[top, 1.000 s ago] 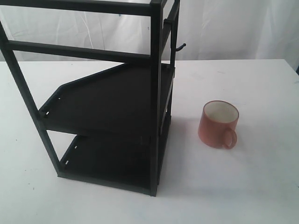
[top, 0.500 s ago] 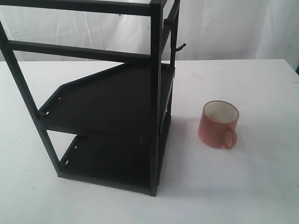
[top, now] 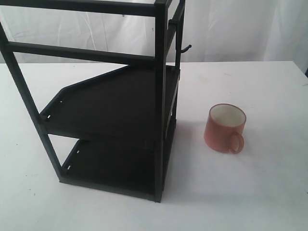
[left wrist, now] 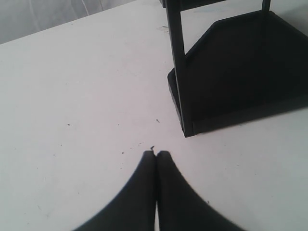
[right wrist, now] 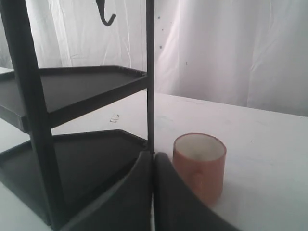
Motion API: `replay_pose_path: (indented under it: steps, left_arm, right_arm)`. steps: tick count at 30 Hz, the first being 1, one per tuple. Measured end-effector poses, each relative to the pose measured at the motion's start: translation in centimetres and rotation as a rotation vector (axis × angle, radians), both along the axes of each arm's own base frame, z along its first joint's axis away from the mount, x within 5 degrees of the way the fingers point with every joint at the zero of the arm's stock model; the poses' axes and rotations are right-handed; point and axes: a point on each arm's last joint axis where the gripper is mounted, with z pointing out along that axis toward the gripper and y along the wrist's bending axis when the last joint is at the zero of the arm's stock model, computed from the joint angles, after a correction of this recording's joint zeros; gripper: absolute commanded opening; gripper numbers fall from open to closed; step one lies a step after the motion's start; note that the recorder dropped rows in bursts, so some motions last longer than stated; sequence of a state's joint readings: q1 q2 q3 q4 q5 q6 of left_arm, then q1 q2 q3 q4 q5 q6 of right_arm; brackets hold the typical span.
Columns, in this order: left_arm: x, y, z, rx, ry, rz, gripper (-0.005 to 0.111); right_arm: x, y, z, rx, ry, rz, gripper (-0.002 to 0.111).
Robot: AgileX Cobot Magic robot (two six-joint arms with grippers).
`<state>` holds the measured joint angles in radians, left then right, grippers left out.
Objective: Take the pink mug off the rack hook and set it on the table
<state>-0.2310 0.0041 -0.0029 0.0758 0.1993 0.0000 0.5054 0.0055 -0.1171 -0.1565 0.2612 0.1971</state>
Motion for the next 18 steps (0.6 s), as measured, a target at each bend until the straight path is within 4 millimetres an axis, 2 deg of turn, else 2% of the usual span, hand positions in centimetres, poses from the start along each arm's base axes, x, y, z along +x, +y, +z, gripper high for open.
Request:
replay_pose_path:
  steps: [18]
  left_arm:
    - [0.0,0.0,0.0,0.0,0.0,0.0,0.0]
  right_arm:
    - [0.2,0.5,-3.1,-0.117,0.047,0.046,0.0]
